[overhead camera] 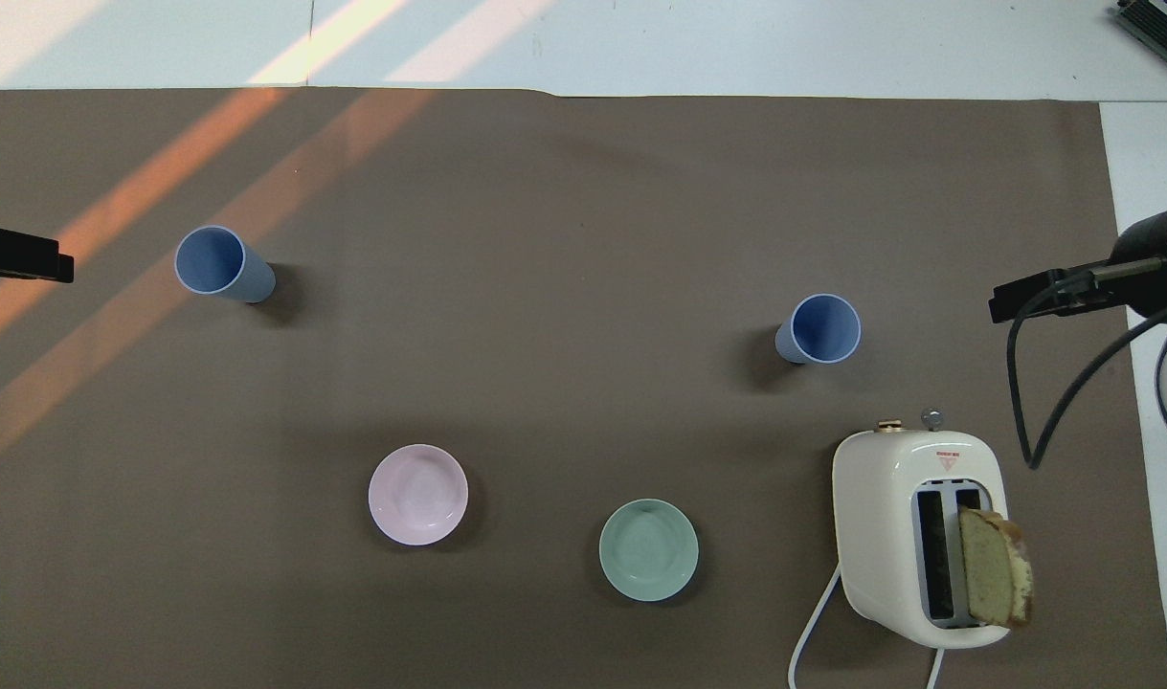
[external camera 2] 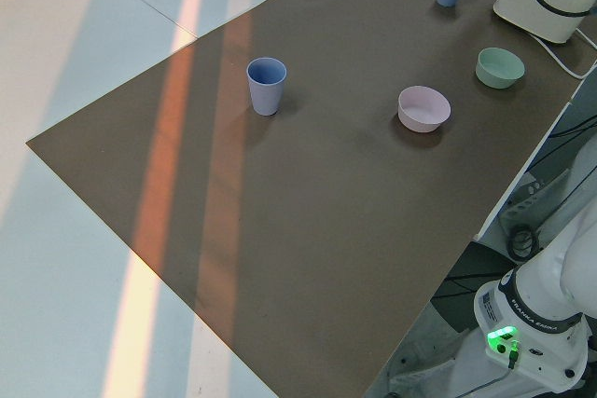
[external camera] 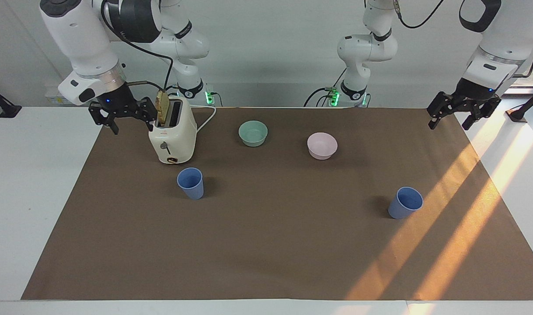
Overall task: Stack blue cups with both arms
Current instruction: 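Reach the left gripper to the blue cup nearest it, then close the left gripper on the blue cup's rim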
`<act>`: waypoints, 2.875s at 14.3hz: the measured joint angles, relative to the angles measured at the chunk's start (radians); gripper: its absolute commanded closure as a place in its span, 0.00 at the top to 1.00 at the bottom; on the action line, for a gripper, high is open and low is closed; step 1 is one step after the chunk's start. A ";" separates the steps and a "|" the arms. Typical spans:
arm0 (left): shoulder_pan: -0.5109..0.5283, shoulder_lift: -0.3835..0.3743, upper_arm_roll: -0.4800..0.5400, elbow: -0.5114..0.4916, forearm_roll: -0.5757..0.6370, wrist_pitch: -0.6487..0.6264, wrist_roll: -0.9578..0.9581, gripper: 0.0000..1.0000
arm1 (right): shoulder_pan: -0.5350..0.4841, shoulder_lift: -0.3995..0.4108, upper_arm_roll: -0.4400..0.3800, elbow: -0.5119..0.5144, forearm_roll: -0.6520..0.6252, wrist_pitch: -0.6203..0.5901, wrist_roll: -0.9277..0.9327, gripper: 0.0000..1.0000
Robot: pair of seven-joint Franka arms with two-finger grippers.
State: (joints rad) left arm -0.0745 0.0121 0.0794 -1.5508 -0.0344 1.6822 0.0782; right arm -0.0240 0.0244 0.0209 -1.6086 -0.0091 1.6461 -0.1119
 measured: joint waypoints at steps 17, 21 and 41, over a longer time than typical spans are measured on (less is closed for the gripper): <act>0.002 0.243 0.001 -0.126 -0.003 0.347 0.070 1.00 | 0.000 0.000 0.000 0.000 0.000 0.000 0.000 1.00; 0.008 0.281 0.005 -0.166 -0.025 0.426 0.072 1.00 | 0.002 0.000 0.001 -0.003 0.000 0.004 0.000 1.00; 0.039 0.358 0.006 -0.235 -0.084 0.561 0.120 0.00 | 0.005 0.000 0.004 -0.013 0.000 0.005 0.000 1.00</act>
State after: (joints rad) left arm -0.0352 0.3704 0.0850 -1.7854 -0.1181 2.2427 0.1985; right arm -0.0193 0.0244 0.0249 -1.6216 -0.0091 1.6516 -0.1119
